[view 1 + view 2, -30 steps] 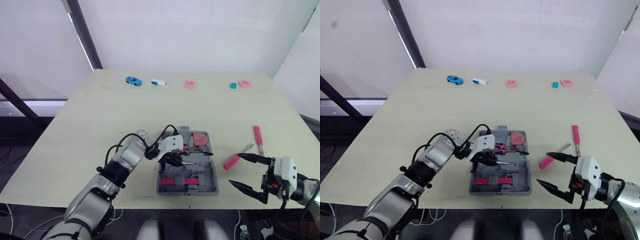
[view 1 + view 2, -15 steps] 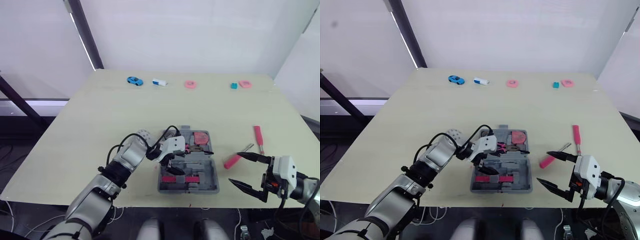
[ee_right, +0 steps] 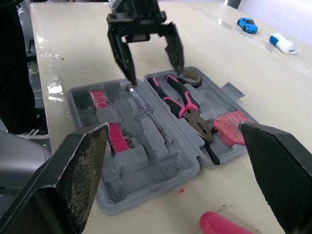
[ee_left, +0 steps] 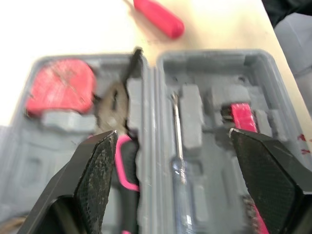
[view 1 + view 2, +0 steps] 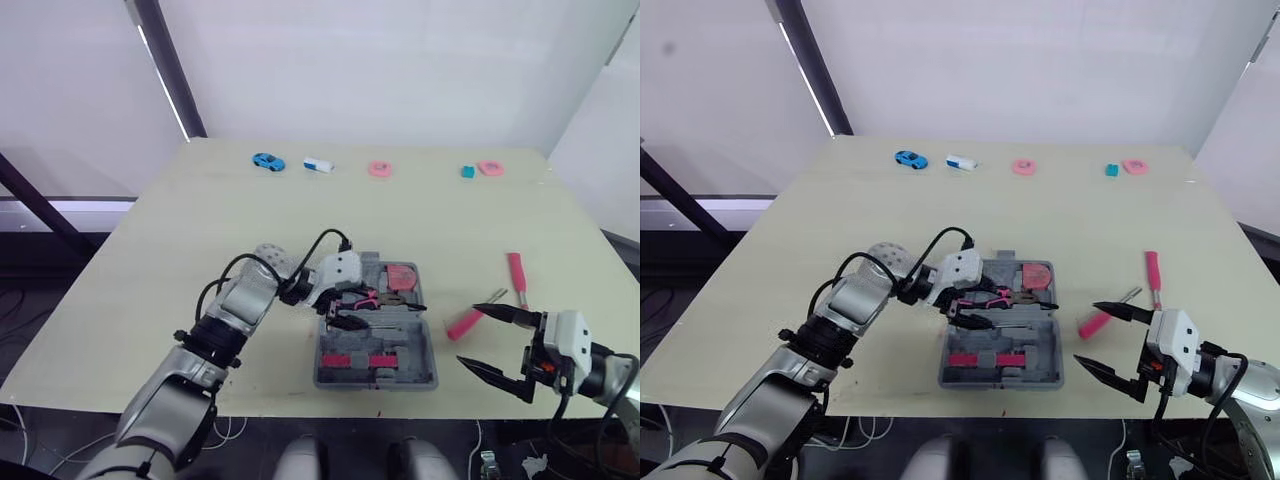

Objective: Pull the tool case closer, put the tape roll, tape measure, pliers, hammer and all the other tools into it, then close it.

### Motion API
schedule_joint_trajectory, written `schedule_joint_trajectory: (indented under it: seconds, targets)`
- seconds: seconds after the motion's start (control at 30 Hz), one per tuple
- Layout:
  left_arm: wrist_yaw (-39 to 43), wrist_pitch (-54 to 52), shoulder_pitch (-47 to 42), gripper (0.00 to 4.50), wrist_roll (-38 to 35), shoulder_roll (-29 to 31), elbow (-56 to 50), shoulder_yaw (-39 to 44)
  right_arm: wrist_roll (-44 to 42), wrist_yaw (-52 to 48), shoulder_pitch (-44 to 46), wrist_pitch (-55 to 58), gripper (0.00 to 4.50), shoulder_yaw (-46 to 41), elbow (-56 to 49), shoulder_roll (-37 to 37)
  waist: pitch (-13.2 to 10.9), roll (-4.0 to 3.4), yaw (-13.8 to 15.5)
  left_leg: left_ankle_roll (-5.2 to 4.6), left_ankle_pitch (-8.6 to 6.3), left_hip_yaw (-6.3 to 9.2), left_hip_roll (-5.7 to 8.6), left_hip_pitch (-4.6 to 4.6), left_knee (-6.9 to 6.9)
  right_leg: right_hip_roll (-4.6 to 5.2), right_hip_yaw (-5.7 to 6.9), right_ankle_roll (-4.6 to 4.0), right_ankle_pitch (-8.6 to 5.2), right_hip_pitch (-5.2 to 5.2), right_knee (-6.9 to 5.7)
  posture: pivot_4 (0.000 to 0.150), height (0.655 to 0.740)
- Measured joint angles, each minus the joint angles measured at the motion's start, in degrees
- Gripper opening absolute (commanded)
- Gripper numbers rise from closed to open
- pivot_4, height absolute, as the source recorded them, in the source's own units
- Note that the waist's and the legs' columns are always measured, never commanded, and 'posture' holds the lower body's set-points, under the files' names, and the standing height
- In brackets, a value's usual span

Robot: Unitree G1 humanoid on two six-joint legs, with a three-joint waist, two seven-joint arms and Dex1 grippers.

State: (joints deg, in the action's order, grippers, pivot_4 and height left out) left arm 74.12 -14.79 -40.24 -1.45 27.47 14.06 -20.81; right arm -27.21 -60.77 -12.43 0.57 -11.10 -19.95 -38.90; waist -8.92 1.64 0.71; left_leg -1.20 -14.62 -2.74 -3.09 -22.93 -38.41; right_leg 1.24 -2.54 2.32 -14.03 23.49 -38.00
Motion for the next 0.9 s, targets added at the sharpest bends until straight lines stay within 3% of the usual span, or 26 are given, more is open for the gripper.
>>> schedule_joint_trajectory:
  seconds: [0.17, 0.23, 0.53, 0.9]
  targets:
    - [0.1, 10.9, 0.5, 0.80, -2.5, -3.1, 8.5, 2.1, 0.0, 0.0, 0.5, 0.0, 4.50, 0.2, 0.1, 0.1, 0.0, 0.00, 0.0, 0.00, 0.00, 0.00, 0.00, -0.02, 0.00, 0.00, 0.00, 0.00, 0.01, 0.00, 0.01, 0.150, 0.7400]
    - [0.5, 14.6, 0.5, 0.08, -2.9, -4.2, 11.7, 2.3, 0.1, 0.0, 0.5, 0.0, 4.50, 0.2, 0.1, 0.1, 0.0, 0.00, 0.0, 0.00, 0.00, -0.01, 0.00, -0.01, 0.00, 0.00, 0.00, 0.01, 0.01, 0.00, 0.01, 0.150, 0.7400]
    - [0.8, 22.7, 0.6, 0.08, 0.7, -6.3, 25.5, 0.9, 0.1, 0.1, -0.6, -0.8, 4.50, 0.0, 0.1, 0.1, 0.0, 0.00, 0.0, 0.00, 0.00, 0.00, 0.00, -0.02, 0.00, -0.02, 0.00, 0.02, 0.02, 0.00, 0.01, 0.150, 0.7400]
    - [0.4, 29.4, -0.1, 0.08, 3.3, -7.5, 31.7, 0.0, 0.1, 0.3, -1.0, -1.3, 4.50, 0.0, 0.1, 0.1, 0.1, -0.06, 0.0, 0.00, 0.00, 0.00, 0.00, 0.09, -0.01, -0.02, -0.01, 0.02, 0.02, -0.07, 0.00, 0.150, 0.7400]
